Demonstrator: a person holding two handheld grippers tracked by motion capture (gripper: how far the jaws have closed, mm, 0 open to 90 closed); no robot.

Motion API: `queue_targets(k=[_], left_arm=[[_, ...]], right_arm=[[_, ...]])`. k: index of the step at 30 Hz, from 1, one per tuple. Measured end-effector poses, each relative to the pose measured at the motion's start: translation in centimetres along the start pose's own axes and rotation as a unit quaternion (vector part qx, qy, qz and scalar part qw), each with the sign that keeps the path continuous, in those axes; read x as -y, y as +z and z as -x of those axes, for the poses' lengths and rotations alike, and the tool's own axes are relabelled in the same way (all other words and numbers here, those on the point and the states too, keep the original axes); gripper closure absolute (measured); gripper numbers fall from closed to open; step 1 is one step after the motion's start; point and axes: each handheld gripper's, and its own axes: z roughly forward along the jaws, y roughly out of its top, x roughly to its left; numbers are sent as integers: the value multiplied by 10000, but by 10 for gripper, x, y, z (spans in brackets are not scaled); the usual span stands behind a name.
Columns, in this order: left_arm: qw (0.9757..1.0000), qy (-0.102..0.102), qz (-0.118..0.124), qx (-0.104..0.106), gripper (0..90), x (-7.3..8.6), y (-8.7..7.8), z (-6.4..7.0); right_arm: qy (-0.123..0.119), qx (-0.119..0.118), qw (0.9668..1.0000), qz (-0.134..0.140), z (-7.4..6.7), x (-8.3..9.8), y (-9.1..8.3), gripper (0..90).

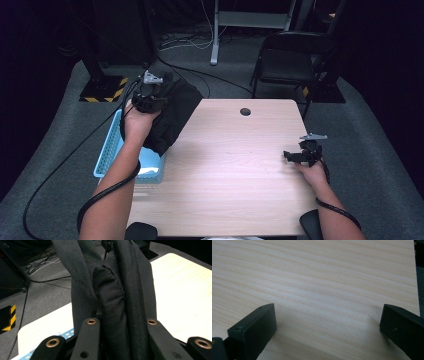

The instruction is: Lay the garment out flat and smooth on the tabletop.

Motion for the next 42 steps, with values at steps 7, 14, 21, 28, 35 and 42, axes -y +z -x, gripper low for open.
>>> queue_targets(k=[7, 14, 21, 28, 35, 42], left_arm=[[10000, 41, 9, 81, 767, -5, 4, 7], [9998, 92, 9, 176, 768, -7, 10, 15], [9997, 96, -18, 237, 768, -7, 16, 21], [9994, 141, -29, 326, 769, -9, 21, 29], [9991, 183, -36, 394, 769, -12, 26, 36], [9983, 252, -35, 530, 769, -15, 33, 47]], right_arm=[[-2, -1, 10000, 3, 0, 0, 0, 0], [0, -3, 10000, 1, 0, 0, 0, 0], [-1, -4, 10000, 2, 0, 0, 0, 0], [-8, -8, 10000, 2, 0, 0, 0, 0], [-7, -10, 10000, 2, 0, 0, 0, 0], [-8, -11, 10000, 2, 0, 0, 0, 0]])
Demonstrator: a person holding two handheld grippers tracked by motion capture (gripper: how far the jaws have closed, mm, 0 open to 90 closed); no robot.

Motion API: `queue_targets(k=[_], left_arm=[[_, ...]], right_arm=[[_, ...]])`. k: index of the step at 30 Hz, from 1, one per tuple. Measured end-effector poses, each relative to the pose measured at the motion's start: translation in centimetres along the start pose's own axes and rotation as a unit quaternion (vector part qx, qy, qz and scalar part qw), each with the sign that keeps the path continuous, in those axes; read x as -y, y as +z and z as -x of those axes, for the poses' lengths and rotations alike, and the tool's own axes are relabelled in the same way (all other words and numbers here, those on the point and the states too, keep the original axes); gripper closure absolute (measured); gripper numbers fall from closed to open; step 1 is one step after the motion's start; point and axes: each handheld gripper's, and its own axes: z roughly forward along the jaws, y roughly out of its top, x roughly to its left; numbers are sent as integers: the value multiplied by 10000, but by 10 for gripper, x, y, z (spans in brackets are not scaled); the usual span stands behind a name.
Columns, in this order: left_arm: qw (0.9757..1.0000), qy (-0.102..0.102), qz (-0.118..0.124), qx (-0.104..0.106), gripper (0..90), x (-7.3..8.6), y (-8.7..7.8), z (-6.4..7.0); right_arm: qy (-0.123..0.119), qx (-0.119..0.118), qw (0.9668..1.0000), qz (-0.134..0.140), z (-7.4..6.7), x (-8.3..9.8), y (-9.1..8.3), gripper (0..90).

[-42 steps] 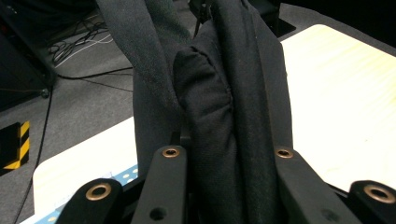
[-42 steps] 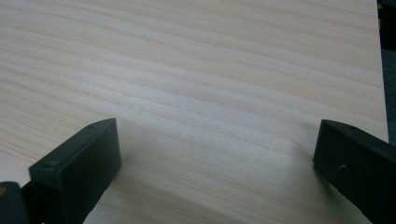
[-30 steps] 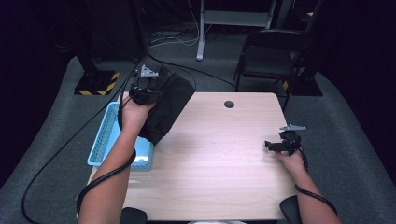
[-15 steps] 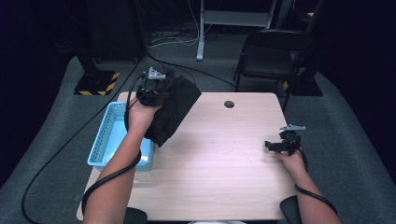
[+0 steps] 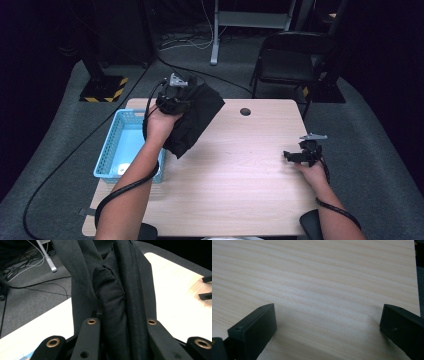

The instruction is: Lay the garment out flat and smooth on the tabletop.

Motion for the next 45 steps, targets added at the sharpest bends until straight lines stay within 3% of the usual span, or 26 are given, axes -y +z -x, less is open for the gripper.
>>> queue_targets(k=[7, 20, 45], left_arm=[[9999, -10, 84, 134, 769, -3, 5, 8], [9996, 57, 12, 276, 769, -1, 17, 20], [9974, 170, -141, 687, 769, 6, 52, 56]], right_arm=[[-3, -5, 10000, 1, 0, 0, 0, 0], [-9, -10, 10000, -1, 0, 0, 0, 0], [-11, -17, 10000, -2, 0, 0, 0, 0]])
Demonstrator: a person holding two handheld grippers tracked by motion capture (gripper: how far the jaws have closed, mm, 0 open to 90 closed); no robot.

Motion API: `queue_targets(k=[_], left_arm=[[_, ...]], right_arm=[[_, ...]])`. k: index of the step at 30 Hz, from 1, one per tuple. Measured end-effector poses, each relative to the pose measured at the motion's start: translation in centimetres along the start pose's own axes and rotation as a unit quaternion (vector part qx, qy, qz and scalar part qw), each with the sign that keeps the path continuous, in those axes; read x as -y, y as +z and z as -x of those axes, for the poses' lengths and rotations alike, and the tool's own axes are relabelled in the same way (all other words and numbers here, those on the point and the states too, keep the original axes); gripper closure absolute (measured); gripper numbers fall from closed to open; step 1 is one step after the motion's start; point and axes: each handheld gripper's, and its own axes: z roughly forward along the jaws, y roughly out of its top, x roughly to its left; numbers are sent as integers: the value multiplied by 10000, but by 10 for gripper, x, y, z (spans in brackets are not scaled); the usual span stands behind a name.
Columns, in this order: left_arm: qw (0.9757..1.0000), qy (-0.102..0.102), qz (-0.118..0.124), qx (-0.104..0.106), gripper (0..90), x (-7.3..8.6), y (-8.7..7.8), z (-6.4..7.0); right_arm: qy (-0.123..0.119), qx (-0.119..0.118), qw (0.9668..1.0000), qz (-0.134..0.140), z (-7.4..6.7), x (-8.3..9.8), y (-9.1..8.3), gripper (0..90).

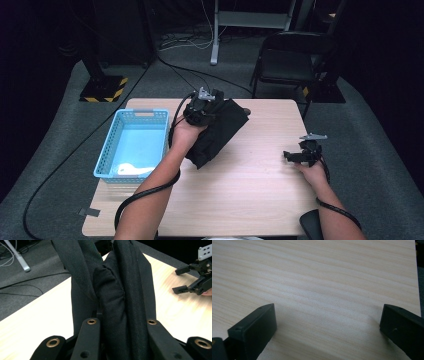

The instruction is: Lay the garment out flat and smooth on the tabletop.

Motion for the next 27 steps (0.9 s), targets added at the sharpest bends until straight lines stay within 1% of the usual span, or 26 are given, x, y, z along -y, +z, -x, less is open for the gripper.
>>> queue_targets(k=[11, 18, 27], left_arm=[[9999, 61, -52, 121, 769, -1, 11, 11], [9996, 96, -103, 234, 770, -1, 22, 20], [9991, 179, -229, 296, 770, 0, 34, 29]], right_arm=[[-3, -1, 10000, -2, 0, 0, 0, 0], [-5, -3, 10000, -1, 0, 0, 0, 0], [-8, -7, 10000, -1, 0, 0, 0, 0]])
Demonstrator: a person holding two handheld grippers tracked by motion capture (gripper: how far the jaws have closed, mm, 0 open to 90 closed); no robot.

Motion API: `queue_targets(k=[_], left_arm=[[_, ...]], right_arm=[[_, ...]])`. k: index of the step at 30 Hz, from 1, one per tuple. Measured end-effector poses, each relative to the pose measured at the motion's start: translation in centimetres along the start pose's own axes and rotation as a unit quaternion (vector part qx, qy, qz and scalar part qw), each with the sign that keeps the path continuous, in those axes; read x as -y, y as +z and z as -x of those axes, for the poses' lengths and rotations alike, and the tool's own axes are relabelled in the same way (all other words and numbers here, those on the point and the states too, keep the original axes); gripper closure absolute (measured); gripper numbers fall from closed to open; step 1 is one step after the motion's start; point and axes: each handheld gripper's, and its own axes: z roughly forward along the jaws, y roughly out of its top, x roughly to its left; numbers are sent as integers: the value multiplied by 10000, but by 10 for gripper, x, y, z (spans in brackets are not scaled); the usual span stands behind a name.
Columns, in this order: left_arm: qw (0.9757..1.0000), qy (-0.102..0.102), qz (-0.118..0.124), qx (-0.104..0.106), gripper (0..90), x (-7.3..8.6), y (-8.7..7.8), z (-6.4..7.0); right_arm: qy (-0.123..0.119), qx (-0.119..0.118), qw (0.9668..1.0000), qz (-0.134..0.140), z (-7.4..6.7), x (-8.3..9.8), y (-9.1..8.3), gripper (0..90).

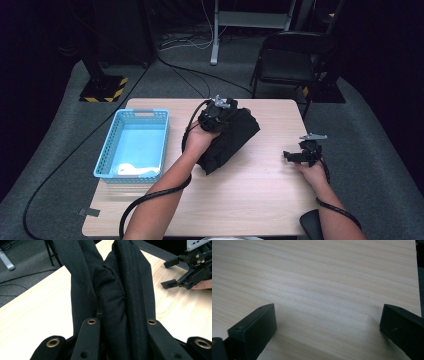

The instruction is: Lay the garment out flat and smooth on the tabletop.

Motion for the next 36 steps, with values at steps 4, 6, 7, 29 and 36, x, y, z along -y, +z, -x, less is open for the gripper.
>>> queue_targets(k=[4, 6, 7, 29, 36], left_arm=[[10000, -11, -35, 46, 770, 1, 6, 3], [10000, -6, -57, 71, 770, 2, 9, 5], [9999, 0, -68, 83, 769, 2, 10, 6], [9990, -58, -203, 406, 770, 13, 41, 23], [9986, -108, -238, 469, 770, 18, 48, 27]], right_arm=[[0, -1, 10000, 0, 0, 0, 0, 0], [-2, -1, 10000, 0, 0, 0, 0, 0], [1, -1, 10000, 0, 0, 0, 0, 0], [-8, -15, 10000, 2, 0, 0, 0, 0], [-9, -16, 10000, 0, 0, 0, 0, 0]])
